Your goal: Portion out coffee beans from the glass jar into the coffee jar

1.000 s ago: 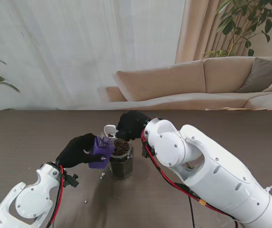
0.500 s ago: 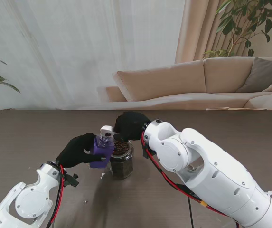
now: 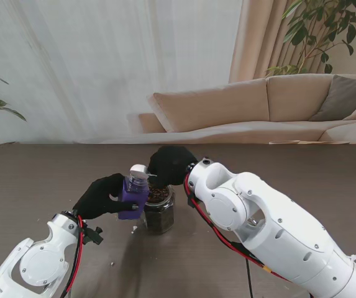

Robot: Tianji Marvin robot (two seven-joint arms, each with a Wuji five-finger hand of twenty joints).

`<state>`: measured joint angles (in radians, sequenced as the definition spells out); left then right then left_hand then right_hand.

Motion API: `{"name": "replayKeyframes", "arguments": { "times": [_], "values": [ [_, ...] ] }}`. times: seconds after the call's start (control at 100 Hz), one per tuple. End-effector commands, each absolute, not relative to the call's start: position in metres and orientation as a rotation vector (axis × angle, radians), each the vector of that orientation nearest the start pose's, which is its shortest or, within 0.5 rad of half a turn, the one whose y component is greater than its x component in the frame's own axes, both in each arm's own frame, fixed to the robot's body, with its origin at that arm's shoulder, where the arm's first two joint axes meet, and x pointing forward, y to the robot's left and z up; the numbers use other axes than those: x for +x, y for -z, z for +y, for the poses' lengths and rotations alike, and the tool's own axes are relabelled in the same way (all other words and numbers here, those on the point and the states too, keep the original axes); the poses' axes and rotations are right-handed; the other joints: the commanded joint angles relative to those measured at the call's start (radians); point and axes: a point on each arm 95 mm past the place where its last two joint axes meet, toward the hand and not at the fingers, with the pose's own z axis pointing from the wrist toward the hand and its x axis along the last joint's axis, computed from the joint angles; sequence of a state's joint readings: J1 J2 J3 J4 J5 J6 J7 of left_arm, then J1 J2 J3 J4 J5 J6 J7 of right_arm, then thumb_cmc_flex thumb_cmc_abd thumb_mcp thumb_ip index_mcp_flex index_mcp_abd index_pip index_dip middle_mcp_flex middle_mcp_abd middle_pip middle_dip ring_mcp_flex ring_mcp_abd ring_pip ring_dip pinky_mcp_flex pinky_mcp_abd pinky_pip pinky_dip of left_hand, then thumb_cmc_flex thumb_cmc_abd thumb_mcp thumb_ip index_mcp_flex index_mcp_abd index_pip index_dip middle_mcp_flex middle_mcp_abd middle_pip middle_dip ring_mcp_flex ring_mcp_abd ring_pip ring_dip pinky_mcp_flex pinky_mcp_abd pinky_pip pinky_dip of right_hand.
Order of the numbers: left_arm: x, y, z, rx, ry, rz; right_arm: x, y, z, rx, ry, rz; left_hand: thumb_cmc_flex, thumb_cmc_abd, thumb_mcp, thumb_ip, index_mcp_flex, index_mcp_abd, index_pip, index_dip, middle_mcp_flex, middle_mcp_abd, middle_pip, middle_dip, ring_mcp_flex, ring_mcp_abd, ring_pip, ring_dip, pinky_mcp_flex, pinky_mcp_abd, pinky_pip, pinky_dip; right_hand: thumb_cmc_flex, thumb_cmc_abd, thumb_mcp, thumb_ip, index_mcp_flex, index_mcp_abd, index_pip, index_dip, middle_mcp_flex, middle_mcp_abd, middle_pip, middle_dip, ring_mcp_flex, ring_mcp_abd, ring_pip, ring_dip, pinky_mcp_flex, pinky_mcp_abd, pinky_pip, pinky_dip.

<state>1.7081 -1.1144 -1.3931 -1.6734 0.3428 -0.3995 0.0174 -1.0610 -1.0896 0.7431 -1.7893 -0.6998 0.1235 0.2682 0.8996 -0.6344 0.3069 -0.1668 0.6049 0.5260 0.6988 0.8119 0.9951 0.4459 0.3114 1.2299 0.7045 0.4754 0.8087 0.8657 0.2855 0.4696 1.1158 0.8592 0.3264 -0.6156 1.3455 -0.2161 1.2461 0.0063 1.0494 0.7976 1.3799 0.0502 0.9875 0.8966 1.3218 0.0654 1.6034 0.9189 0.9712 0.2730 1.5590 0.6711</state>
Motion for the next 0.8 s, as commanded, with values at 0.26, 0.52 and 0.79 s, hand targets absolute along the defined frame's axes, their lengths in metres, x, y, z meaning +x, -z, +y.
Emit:
{"name": "replayKeyframes", "arguments": {
  "times": [0.26,0.52,0.79],
  "values": [
    [0.367,0.293,0.023,-1.529,2.228,1.094,0.423,0.186,0.164,1.218,-1.827,1.752,0.195,0.125,0.347,0.064,0.093,-0.039,0.390,0.064,0.081,-0.070,0.069,0.027,0.018,0.034,-0.008,0.014,-0.034,-0.059,0.044,0.028,-0.003,0.013,0.035,0.023,0.040,0.085,0.006,0.015,0.064,0.075,0.007,0.014,-0.004,-0.150,0.024,0.003,0.140,0.002,0.042,0.001],
    [0.365,0.292,0.024,-1.525,2.222,1.094,0.431,0.186,0.147,1.335,-1.832,1.658,0.195,0.125,0.347,0.064,0.092,-0.041,0.390,0.064,0.081,-0.071,0.069,0.028,0.016,0.033,-0.008,0.014,-0.034,-0.059,0.044,0.028,0.003,0.009,0.035,0.021,0.040,0.093,0.006,0.011,0.063,0.082,0.005,0.013,-0.004,-0.141,0.026,0.003,0.140,0.013,0.041,0.004],
    [0.366,0.289,0.025,-1.509,2.234,1.088,0.439,0.190,0.117,1.378,-1.800,1.584,0.195,0.125,0.347,0.064,0.092,-0.041,0.391,0.064,0.082,-0.071,0.069,0.027,0.018,0.033,-0.008,0.014,-0.034,-0.059,0.044,0.028,0.007,0.009,0.034,0.021,0.040,0.100,0.006,0.010,0.063,0.087,0.004,0.013,-0.005,-0.131,0.027,0.002,0.139,0.023,0.039,0.003]
  ]
}}
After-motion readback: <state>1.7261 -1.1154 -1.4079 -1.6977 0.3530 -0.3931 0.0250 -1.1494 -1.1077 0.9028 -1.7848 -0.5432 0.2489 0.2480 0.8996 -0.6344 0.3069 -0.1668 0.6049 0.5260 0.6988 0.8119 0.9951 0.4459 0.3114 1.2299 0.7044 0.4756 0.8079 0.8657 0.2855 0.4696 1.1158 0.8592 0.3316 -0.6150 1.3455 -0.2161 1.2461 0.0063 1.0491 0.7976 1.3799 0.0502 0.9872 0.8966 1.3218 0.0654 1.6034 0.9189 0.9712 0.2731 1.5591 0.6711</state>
